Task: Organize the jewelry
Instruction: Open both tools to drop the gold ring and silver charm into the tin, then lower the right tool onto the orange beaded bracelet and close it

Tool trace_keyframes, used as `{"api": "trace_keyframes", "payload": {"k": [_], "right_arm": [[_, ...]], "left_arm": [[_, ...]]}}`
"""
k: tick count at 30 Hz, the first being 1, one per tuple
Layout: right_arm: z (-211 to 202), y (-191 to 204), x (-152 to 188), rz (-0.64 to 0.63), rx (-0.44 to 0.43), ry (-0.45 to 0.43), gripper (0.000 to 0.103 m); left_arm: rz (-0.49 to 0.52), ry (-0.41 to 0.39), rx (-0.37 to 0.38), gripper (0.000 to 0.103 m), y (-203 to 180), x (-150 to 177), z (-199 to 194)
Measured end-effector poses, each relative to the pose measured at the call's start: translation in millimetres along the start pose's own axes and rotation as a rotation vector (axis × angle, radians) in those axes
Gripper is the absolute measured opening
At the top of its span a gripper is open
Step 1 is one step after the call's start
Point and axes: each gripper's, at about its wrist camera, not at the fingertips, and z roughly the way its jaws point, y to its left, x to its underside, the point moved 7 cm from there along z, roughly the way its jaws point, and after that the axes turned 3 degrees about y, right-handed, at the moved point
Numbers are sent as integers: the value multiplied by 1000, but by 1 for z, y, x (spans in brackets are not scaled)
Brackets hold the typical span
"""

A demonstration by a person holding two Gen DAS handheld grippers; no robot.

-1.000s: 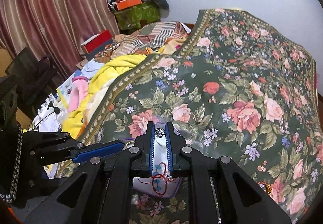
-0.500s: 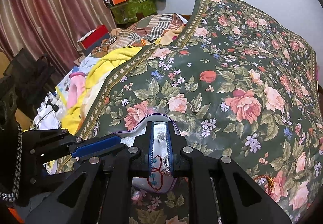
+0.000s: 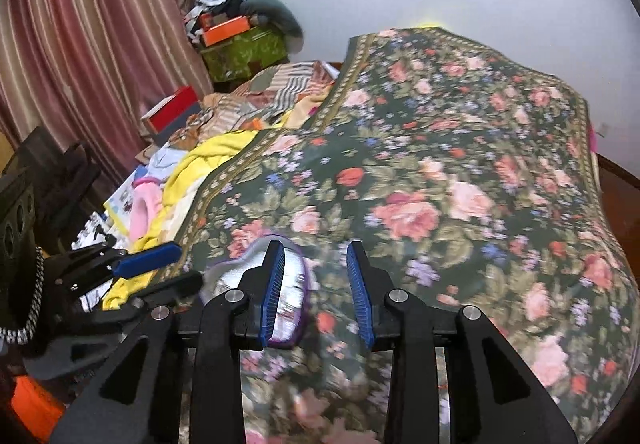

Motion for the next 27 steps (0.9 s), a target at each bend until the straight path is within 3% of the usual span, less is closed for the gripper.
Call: {"api": "trace_keyframes", "payload": {"k": [9,15,19,22,27], "right_arm": [[-40,-63,24,83,122,-24,29],[-43,-104,57,151,174,36,29],[-30,-110,78,164,167,107,30],[-20,-109,90,170,150,142,51],[4,-100,95,144,122,188,54]], "left_arm": [[27,16,29,38,-33,-4,-2],[104,64,77,38,-78,3,15],[141,104,114,38,-105,11,29],[156,131,126,38,-115,17,39],[141,159,130,38,-114,23,50]]}}
